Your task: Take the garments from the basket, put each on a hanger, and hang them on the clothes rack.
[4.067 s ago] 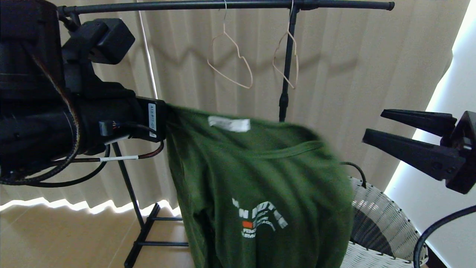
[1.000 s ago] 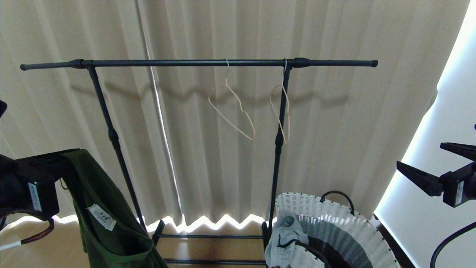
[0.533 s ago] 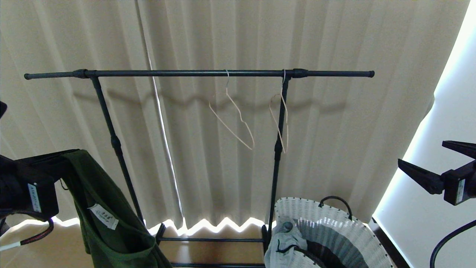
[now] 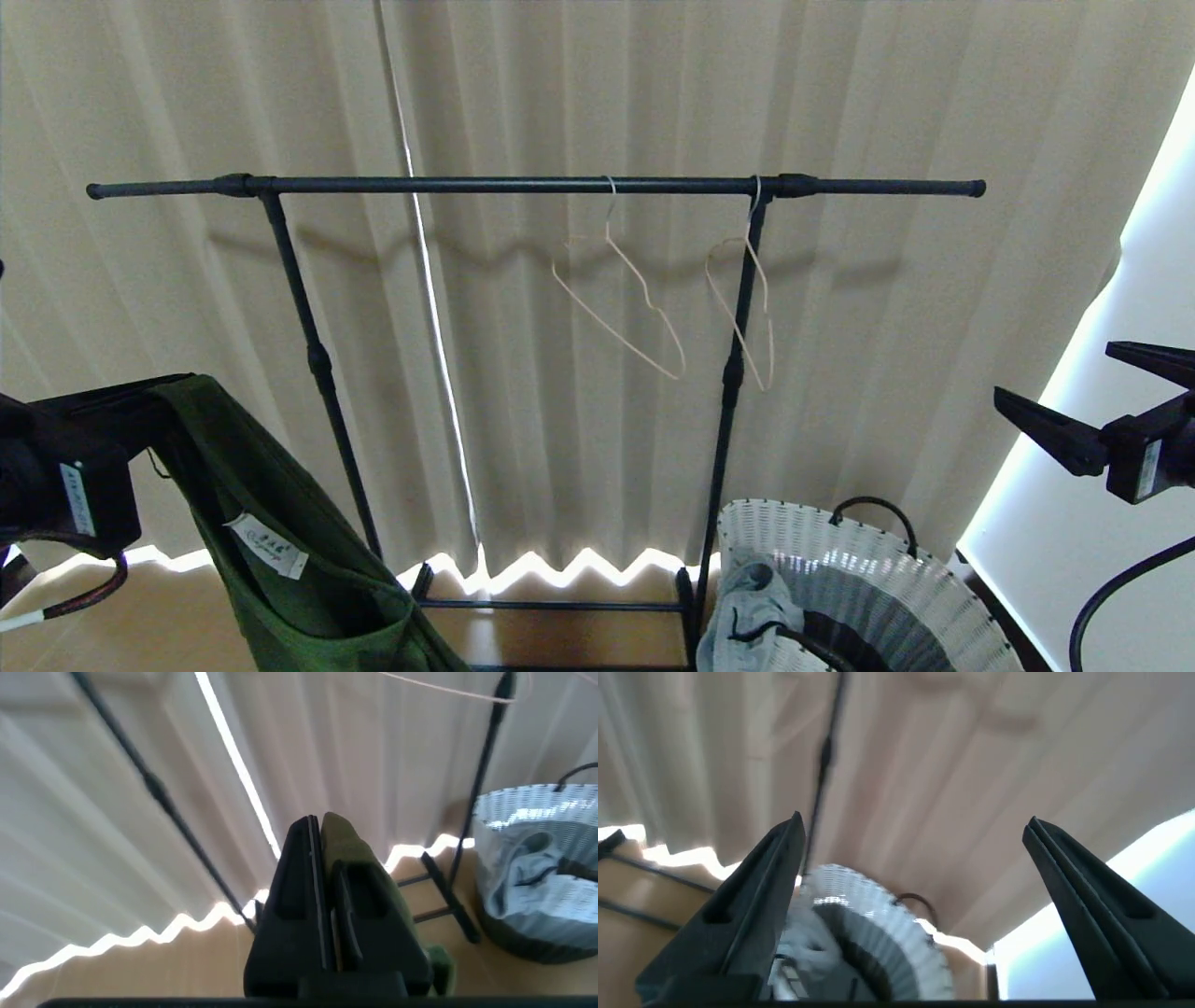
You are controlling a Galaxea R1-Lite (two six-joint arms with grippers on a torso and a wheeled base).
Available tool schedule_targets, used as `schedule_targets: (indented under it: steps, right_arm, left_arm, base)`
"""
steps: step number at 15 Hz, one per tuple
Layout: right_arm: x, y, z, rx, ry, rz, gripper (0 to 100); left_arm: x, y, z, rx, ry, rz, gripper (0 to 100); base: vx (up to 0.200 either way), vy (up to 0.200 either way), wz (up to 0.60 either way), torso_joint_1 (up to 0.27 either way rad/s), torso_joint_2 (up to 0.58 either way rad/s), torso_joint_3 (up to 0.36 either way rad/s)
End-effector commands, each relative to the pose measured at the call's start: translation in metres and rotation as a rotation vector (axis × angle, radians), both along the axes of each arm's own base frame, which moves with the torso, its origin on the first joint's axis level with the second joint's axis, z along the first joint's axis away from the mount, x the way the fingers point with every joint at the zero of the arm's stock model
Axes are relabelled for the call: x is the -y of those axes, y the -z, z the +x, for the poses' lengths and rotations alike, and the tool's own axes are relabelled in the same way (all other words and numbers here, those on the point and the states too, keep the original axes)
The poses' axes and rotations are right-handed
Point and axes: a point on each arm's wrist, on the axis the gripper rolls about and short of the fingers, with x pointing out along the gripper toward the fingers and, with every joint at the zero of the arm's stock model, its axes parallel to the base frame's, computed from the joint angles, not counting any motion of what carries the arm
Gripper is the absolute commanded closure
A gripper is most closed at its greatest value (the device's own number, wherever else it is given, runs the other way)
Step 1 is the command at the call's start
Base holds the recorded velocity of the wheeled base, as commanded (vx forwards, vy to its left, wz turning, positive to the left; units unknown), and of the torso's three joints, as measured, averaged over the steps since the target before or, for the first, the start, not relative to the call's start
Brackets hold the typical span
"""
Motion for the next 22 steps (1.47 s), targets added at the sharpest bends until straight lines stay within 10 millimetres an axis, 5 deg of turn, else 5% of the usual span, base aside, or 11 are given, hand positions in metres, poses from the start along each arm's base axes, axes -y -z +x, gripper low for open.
schedule_targets:
  steps: [1,17,22]
  right_arm:
    - [0.000,0.000,0.000,-0.002,-0.001,0.000,0]
    - [0.000,0.000,0.013,-0.017,0.000,0.004,0]
    - [-0.001,-0.004,0.015,-0.006,-0.012,0.008,0]
  left_arm:
    - [0.000,0.000,0.000,-0.002,-0.001,0.001,100]
    - [0.000,0.007,0.001,-0.027,-0.006,0.006,100]
    - [0.001,0.009,0.001,-0.034,-0.003,0.012,100]
  base:
    - [0.000,0.200,0.00,-0.002,0.00,0.007]
    - [0.000,0.025,0.00,0.000,0.00,0.000]
    - [0.200,0.000,0.00,-0.003,0.00,-0.001]
